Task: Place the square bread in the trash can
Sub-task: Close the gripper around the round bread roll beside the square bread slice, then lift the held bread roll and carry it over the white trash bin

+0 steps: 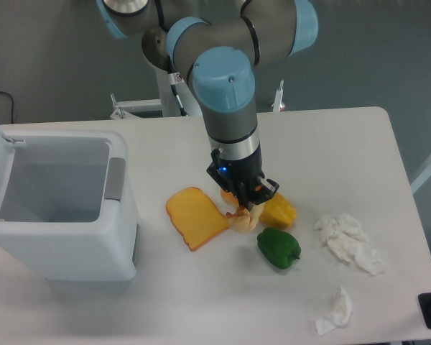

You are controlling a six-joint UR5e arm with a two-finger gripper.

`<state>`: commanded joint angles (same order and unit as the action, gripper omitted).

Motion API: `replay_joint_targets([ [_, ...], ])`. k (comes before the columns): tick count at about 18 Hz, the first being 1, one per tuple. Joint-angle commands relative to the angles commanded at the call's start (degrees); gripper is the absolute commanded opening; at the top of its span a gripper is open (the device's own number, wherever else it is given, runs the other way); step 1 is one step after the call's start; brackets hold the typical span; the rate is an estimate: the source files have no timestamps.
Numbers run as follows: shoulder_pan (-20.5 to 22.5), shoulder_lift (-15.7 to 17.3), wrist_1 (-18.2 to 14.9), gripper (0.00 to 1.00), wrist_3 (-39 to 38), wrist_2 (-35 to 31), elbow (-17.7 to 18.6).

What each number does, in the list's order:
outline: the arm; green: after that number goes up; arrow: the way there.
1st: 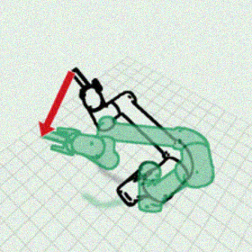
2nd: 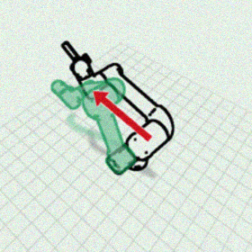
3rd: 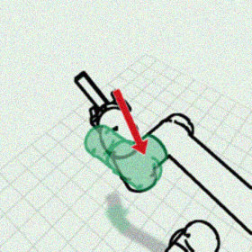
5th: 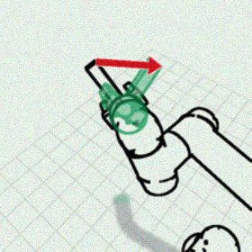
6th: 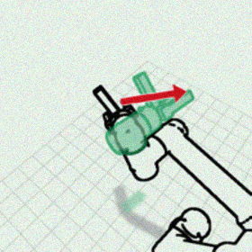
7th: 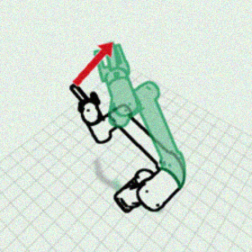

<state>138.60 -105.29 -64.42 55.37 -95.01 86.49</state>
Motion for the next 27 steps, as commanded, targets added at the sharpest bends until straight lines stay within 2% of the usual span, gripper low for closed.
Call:
replay_joint_targets([
  [10, 0.44, 0.00, 0.17, 0.14, -3.25, 1.75, -1.67],
  [16, 0.18, 1.57, 0.17, 0.14, -11.51, 4.22, -2.99],
  [19, -0.35, 2.98, 0.26, 0.14, -21.05, 5.35, -3.17],
  [23, -0.44, 5.97, 0.61, 0.14, -33.28, 10.71, -4.39],
  [27, -1.22, 9.84, 0.44, 0.14, -42.78, 13.18, -3.96],
])
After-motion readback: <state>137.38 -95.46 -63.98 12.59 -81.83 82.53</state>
